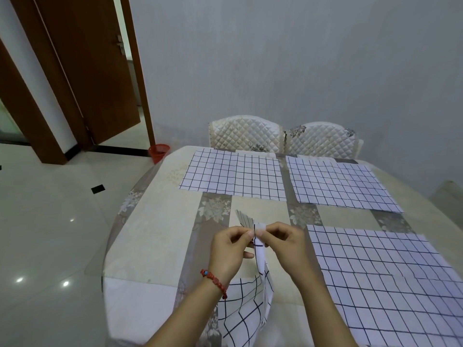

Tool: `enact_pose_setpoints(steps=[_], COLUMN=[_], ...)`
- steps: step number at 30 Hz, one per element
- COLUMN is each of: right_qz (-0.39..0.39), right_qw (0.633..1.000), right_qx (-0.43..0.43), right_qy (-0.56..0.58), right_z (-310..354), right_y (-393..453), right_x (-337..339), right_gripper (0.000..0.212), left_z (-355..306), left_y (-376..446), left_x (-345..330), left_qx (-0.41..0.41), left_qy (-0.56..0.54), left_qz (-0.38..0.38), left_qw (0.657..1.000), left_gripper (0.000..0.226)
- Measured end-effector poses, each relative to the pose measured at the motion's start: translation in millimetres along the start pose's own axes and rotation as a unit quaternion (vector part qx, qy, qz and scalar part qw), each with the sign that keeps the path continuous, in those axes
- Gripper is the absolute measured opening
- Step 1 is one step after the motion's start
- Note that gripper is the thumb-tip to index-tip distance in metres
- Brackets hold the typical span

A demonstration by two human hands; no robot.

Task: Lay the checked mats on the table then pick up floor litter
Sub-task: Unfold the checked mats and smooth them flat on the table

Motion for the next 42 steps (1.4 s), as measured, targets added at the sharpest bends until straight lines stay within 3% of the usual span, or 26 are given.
enact_pose_setpoints(steps=[7,14,19,23,26,28,32,36,42], right_qz=[-0.017,-0.14,-0.211,-0.188,-0.143,-0.123,-0.117,-0.117,-0.176], right_qw=[0.999,0.99,0.977,0.981,0.987,0.989,0.988,0.983,0.961], right_qx=[-0.01,-0.025,-0.025,-0.006,0.028,0.041,0.038,0.024,0.0], right_qy=[0.031,0.004,-0.028,-0.054,-0.065,-0.069,-0.089,-0.138,-0.212], right_z=[-3,-31,-32,-18,-3,2,-1,-9,-18], right_y=[-1,9,15,26,33,35,40,55,93], right_x=[3,56,89,90,78,73,81,92,124], right_gripper=[0.02,0.019,0.019,0.014,0.016,0.019,0.019,0.014,0.01], left_z=[3,8,23,41,67,80,83,71,6], left_y=[6,38,63,72,80,85,96,123,149], left_x=[12,72,120,119,103,100,108,126,154], left_qx=[-0.012,-0.001,0.061,0.121,0.164,0.174,0.157,0.135,0.057], left_qy=[-0.007,0.002,-0.06,-0.114,-0.044,-0.019,-0.013,-0.001,0.032], left_qz=[-0.045,-0.136,-0.178,-0.149,-0.145,-0.173,-0.204,-0.218,-0.255], left_qw=[0.999,0.991,0.98,0.975,0.975,0.969,0.966,0.967,0.965], left_gripper=[0.021,0.017,0.015,0.03,0.042,0.033,0.006,0.013,0.014])
Point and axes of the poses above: each hand's wrist, its own y-axis towards the middle knuckle, its own x-axis out of the back of the hand, z = x × y, the point moved 9 cm from there along y, towards the middle knuckle, and after that the axes turned 12 degrees about x, right-handed, at the moved point
